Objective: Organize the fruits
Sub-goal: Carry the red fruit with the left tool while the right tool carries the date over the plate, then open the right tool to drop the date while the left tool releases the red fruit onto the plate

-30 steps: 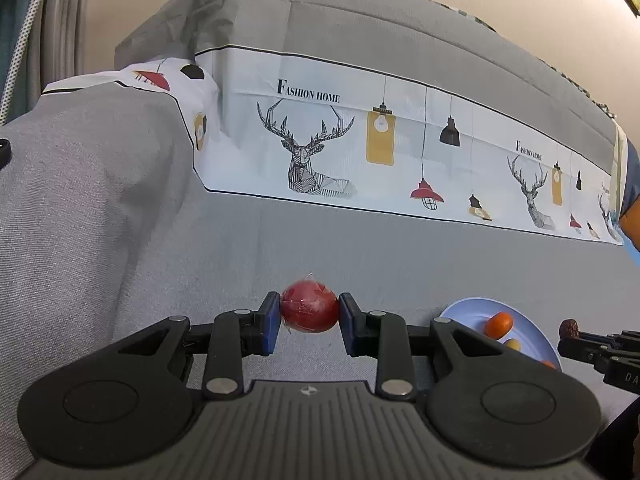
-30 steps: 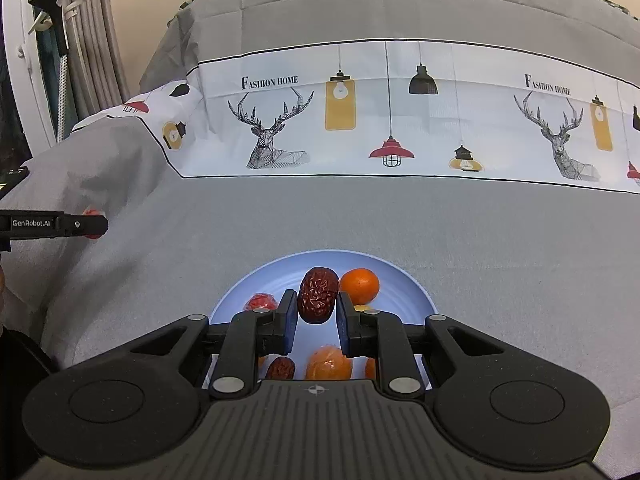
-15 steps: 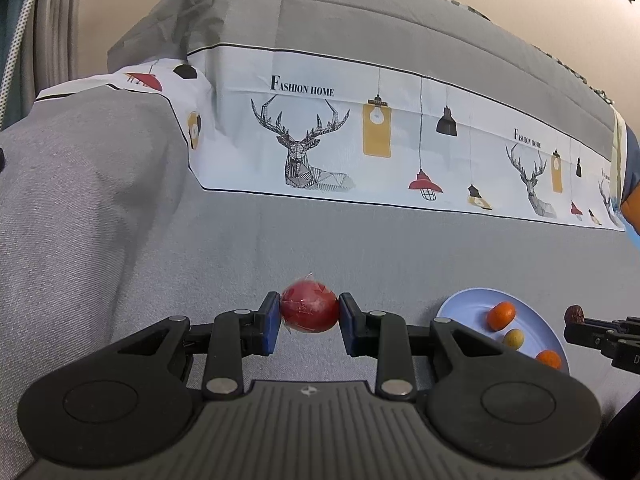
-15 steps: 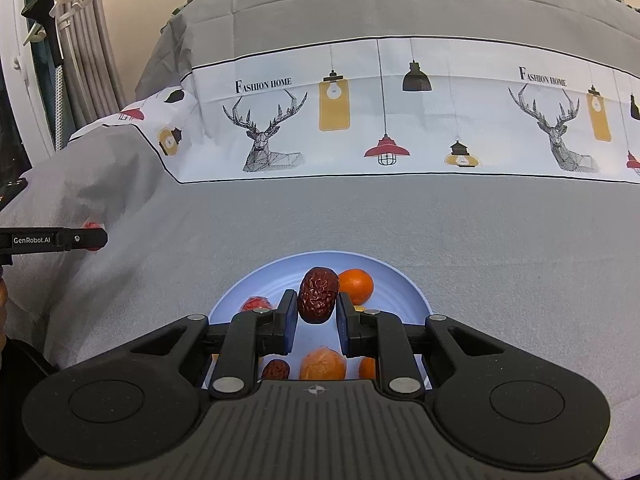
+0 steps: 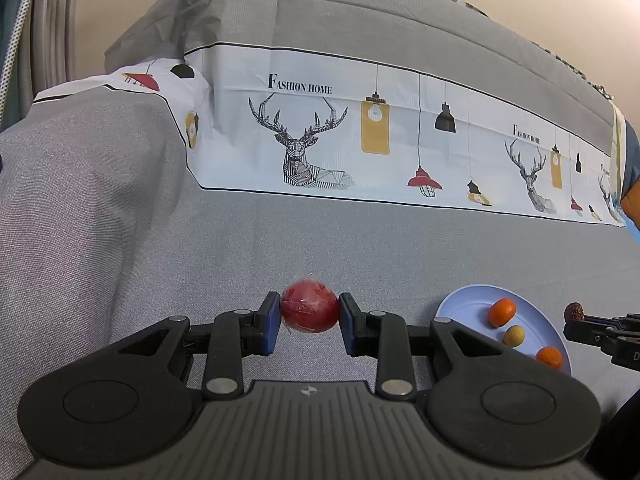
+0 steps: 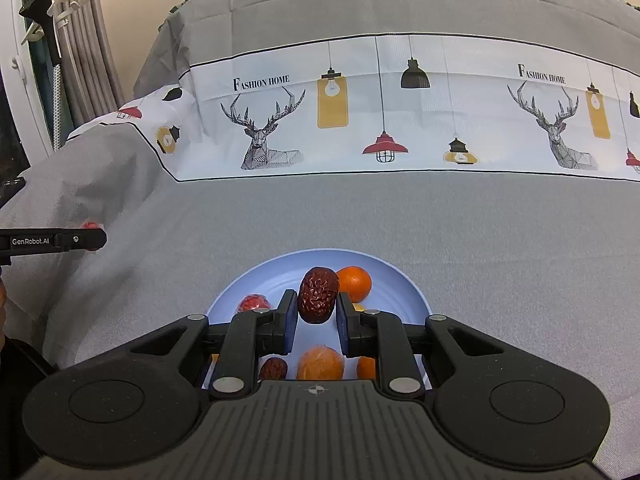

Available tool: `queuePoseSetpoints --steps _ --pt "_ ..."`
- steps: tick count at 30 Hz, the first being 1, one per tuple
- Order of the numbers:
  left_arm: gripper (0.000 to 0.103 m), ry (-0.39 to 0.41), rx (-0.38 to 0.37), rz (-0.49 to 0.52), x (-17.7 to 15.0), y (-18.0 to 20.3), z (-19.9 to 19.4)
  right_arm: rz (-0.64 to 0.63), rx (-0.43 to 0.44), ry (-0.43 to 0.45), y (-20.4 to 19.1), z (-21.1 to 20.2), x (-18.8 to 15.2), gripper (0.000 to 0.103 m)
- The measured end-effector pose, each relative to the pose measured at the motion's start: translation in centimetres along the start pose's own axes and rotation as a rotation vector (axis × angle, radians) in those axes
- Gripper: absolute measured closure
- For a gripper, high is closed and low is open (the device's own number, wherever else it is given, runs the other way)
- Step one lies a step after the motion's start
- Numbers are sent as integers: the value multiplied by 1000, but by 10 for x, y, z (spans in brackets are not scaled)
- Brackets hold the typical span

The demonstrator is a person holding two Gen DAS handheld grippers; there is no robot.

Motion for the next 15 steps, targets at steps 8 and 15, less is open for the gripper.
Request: queuePoseSetpoints --steps 8,15 --pt "69 -70 -16 29 -6 9 11 5 -31 -35 4 7 -4 81" --pt "69 -62 -86 111 -15 48 15 0 -37 -51 3 9 -7 81"
Point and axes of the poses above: each gripper's, at about its wrist camera, not at the fingertips, and z roughly the way its jaws point, y to its right, x to its top, the point moved 7 cm from there along z, roughly the way its jaws point
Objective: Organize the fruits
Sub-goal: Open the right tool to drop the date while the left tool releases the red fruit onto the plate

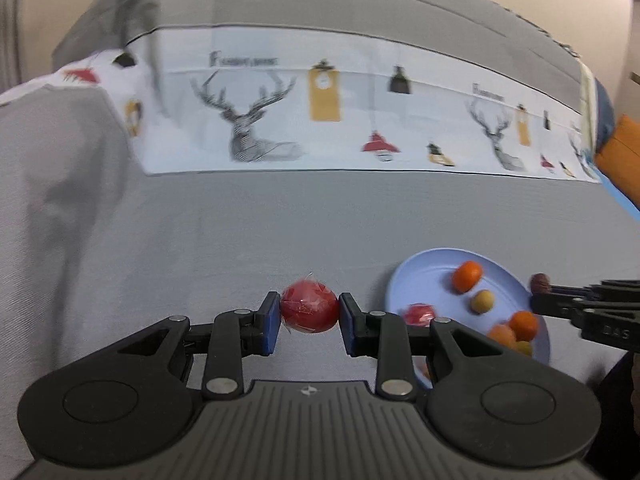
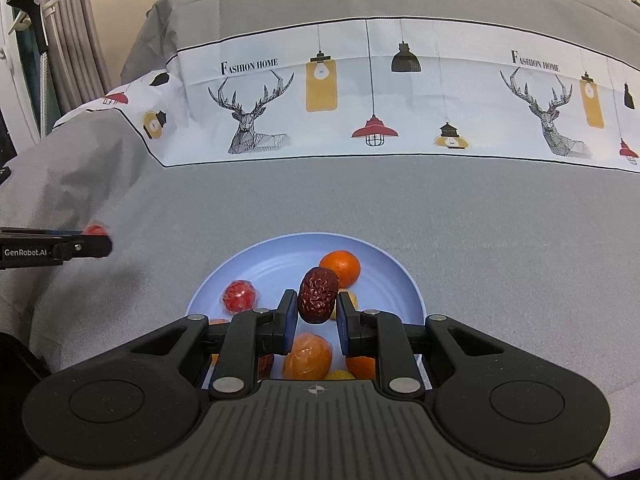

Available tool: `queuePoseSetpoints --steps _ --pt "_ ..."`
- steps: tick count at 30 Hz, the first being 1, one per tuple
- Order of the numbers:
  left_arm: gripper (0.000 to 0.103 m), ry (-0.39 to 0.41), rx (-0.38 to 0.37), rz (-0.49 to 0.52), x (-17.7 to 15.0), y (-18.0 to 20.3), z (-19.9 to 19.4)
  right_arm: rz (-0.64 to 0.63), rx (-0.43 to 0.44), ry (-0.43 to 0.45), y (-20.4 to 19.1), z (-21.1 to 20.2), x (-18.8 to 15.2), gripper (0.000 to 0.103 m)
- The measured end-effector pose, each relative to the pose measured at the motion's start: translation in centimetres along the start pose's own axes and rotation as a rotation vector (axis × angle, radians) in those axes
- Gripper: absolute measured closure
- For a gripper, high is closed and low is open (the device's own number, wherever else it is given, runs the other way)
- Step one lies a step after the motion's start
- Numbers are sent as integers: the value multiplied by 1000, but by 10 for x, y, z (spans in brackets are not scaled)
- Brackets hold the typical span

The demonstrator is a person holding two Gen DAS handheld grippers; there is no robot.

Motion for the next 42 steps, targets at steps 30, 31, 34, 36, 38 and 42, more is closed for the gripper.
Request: queuePoseSetpoints --steps 30,31,34,36,38,42 --pt "35 116 -279 10 -7 92 26 17 -105 -23 13 7 -5 29" --pt "34 115 -273 10 -7 91 25 14 -108 -22 13 6 -5 27" --pt "24 129 -245 36 -8 91 17 1 -122 -7 12 2 -4 18" --pt "18 149 -227 57 -7 92 7 -2 -129 11 14 -4 -2 14" --pt "17 168 -204 64 -6 91 -4 9 -142 29 16 -12 1 9" --pt "16 136 -169 13 -1 87 -25 14 -154 93 19 -35 10 1"
Point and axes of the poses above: each gripper's, at about its wrist camera, not at the fingertips, and z roughly the way its jaws point, y to its right, x to its top, the point moved 7 cm from there along z, roughly the way its jaws point
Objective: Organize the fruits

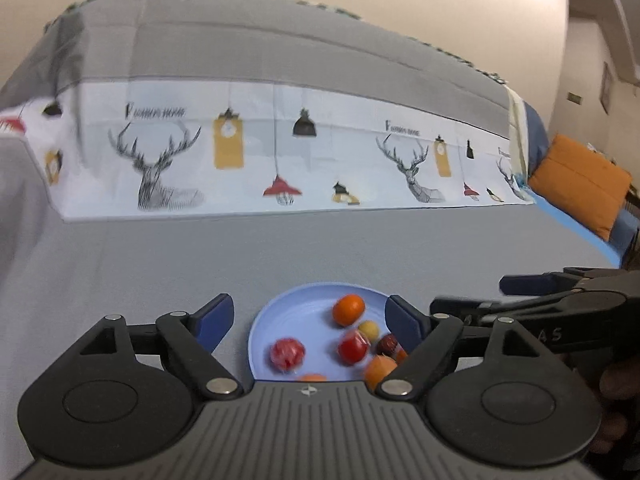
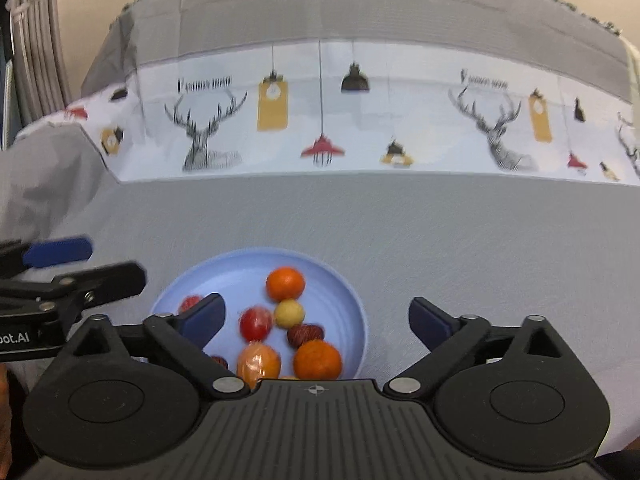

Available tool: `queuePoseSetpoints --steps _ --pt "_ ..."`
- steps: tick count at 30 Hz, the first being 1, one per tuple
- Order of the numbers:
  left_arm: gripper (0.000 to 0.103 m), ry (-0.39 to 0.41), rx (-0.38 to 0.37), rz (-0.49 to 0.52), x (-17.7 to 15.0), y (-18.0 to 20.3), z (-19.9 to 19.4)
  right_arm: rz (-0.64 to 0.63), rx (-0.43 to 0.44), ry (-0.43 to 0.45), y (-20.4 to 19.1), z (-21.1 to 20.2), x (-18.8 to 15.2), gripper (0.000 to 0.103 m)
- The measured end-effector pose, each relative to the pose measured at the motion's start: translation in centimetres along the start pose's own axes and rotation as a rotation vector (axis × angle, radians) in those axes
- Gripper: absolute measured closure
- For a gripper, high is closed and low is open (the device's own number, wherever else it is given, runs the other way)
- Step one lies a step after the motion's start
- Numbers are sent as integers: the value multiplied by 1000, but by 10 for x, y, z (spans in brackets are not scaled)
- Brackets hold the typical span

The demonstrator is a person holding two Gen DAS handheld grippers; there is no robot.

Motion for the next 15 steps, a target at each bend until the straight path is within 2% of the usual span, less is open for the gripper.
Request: queuePoseSetpoints --steps 3,6,8,10,12,13,15 --pt "16 -31 3 -23 4 6 -19 -8 -11 19 4 -16 4 1" --pt "15 -58 23 -32 1 14 -38 9 -39 -27 9 -30 0 1" --pt "15 -103 5 -102 -15 14 -41 29 -41 -51 10 -38 -11 1" --pt "9 -166 3 -151 -40 12 -36 62 -41 -88 13 -40 -28 1" --pt "6 -259 47 -81 -59 13 -22 89 -50 -164 11 -32 -39 1" --pt "6 -269 75 -71 -59 10 -17 80 -47 -176 9 -27 -39 1" --pt "1 -229 79 -78 -53 6 -14 61 -58 -179 5 -19 -41 1"
Point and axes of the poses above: each gripper's, at about its wrist camera, not at the fingertips, and z roughly the way its jaws point, y to its right, x to its top, the point moved 7 cm from there along z, roughly the way its jaws point
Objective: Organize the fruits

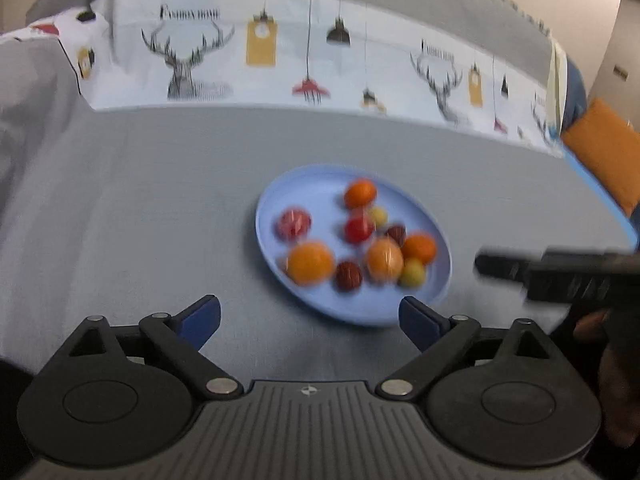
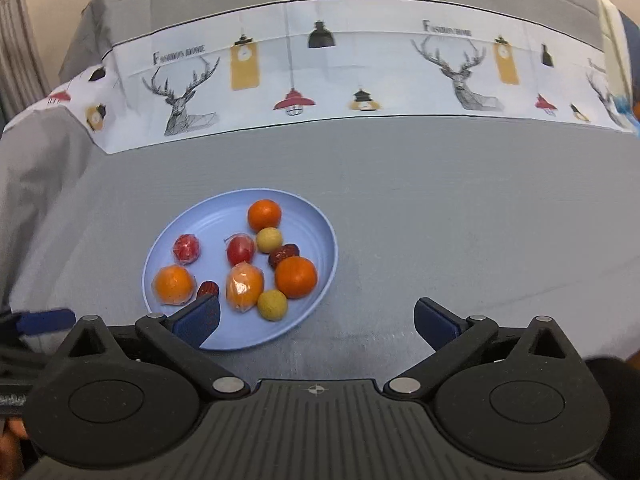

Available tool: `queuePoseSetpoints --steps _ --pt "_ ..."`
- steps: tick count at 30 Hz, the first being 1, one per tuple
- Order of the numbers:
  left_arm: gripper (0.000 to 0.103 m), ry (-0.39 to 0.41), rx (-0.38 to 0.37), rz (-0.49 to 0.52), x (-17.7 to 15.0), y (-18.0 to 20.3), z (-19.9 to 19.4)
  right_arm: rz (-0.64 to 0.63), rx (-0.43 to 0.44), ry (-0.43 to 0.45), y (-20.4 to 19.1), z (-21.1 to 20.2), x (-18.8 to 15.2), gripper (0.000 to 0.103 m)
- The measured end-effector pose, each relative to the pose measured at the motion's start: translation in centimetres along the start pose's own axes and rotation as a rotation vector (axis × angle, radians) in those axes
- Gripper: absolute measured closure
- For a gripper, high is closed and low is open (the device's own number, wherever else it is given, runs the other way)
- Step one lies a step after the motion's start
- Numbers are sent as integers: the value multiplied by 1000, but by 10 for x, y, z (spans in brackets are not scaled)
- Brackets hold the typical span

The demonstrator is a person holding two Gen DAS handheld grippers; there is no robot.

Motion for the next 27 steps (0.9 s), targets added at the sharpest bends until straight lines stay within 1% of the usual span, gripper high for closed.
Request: queuePoseSetpoints --steps 1,2,3,5,9,17,27 --pt "1 6 14 5 2 -2 2 1 -6 -20 -1 6 -2 1" --pt "1 -5 34 -1 1 -6 6 7 -4 -42 -2 11 -3 1" --pt "1 -25 36 -23 -1 -10 9 16 5 -51 -2 14 -3 1" --pt "1 -45 19 -63 -1 -15 10 28 16 -51 -4 14 -5 1" --pt "1 -26 29 -90 2 -20 7 4 22 -47 -8 15 -5 1" --pt "1 -31 38 -64 2 -16 9 0 22 -49 -8 16 -4 1" --pt "1 -46 34 -69 1 -17 13 -16 23 -53 -10 17 -5 1"
Point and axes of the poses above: each gripper's, at about its wrist camera, not at the fingertips, and z roughly the way its jaws point, y to its right, x to its top, the point moved 7 cm from there along z, roughly the way its jaws point
